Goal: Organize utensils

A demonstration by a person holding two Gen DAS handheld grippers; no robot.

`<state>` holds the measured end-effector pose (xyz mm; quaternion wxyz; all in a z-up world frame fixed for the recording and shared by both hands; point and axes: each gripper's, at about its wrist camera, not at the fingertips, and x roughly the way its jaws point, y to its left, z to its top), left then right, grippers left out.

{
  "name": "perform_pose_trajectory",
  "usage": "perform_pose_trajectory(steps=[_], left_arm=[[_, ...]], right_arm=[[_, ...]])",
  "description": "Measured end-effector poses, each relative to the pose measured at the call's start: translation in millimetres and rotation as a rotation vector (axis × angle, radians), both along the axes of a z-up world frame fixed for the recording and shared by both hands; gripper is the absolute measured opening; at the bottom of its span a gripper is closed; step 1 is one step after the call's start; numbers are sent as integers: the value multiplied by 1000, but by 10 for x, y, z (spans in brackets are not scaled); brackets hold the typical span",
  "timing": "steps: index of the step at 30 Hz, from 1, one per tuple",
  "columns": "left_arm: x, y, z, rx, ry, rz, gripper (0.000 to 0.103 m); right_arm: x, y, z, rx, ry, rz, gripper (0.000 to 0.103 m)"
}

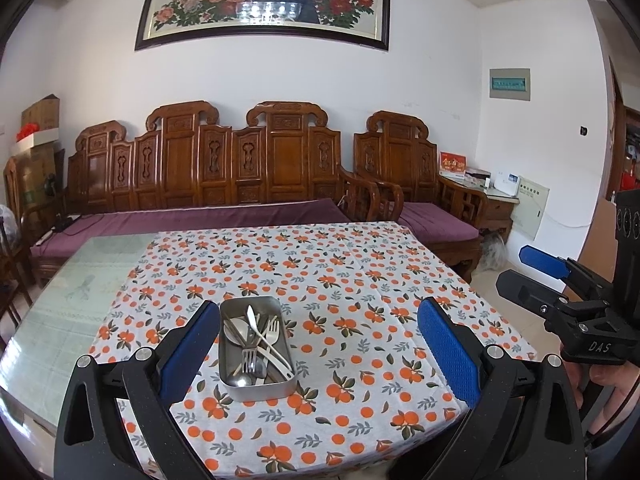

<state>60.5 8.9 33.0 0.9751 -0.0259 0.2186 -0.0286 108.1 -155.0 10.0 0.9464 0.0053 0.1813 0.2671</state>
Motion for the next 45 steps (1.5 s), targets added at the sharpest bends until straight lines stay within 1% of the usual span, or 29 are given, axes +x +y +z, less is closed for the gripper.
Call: perform_pose_trajectory(steps=[31,45], left_arm=[[1,-39,39,4,-8,-6,95],[-8,-43,71,-9,-13,-7,95]], right_arm=[[29,-13,-11,3,3,-2,100],[35,-23,-8,5,1,-4,100]])
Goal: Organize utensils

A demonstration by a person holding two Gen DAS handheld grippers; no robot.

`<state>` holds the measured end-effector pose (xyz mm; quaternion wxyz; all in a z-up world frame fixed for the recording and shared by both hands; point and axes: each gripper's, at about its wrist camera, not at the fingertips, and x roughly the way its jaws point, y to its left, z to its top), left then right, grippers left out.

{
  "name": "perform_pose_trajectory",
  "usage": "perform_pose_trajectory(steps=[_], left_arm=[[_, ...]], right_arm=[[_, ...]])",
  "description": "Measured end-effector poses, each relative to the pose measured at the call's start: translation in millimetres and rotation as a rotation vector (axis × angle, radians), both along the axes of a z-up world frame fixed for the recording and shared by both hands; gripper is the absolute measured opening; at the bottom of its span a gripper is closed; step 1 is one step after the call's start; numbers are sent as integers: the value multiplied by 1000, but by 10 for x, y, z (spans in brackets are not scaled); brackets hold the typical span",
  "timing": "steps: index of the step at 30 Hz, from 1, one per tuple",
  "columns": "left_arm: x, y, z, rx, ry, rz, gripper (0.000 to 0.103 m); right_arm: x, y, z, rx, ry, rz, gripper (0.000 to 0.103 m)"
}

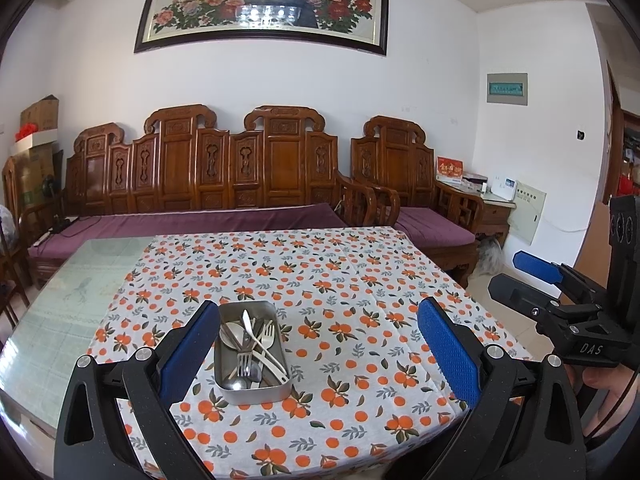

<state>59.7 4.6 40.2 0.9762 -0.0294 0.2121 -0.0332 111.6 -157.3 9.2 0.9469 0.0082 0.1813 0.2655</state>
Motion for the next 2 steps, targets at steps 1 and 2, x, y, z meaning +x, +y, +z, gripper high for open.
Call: perform_pose_trajectory(steps=[1,2], left_arm=[[2,-1,-1,0,0,-1,95],[3,-3,-2,1,-1,-2,95]], right_arm=[[1,-2,-2,0,0,0,100],[0,0,1,0,0,0,100]])
